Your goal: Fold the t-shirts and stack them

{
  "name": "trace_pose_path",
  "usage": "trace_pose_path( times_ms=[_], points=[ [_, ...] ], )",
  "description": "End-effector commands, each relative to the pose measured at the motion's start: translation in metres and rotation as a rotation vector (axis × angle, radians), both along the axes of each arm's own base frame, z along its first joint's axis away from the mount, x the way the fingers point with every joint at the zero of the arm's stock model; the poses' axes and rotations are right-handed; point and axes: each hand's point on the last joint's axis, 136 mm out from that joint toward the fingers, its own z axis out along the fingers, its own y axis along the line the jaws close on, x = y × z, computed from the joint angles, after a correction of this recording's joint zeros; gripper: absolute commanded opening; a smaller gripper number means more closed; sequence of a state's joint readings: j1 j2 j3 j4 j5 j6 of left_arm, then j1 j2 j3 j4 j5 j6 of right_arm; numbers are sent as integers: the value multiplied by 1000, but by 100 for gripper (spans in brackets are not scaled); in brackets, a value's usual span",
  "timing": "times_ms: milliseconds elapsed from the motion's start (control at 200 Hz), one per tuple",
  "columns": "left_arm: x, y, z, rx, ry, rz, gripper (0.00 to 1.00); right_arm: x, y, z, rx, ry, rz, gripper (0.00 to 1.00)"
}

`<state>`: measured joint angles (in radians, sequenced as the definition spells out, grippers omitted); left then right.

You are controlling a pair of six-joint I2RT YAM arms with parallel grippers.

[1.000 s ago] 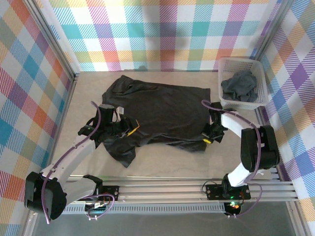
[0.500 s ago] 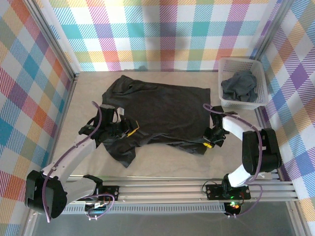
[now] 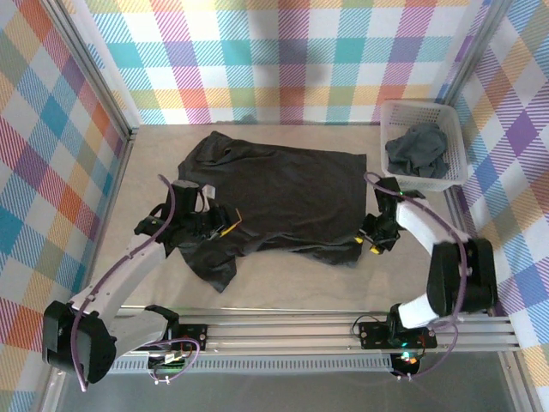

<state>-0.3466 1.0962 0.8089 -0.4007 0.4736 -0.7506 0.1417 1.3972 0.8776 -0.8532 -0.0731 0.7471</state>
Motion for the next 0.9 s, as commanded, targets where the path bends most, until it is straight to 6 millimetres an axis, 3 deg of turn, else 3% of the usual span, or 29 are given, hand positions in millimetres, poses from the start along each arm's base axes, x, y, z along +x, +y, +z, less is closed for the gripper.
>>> trace_pose_path(
  times_ms=[0,70,235,565,720,895],
  points=[
    [-7,4,6,29,-17,-1,33,-48,14,10,83,79,-203,41],
    [-8,6,3,31,-15,12,34,-56,25,9,180,46,-345,42],
    [-8,5,-2,10,-4,29,34,-48,38,-2,323,38,-586,46],
    [-10,7,-2,14,-12,32,35,-34,46,-24,346,100,-663,45],
    [-11,8,-2,14,-13,36,35,-43,47,-33,322,156,-663,43],
    [-10,7,-2,9,-14,39,35,-37,48,-44,328,154,-691,42]
  ],
)
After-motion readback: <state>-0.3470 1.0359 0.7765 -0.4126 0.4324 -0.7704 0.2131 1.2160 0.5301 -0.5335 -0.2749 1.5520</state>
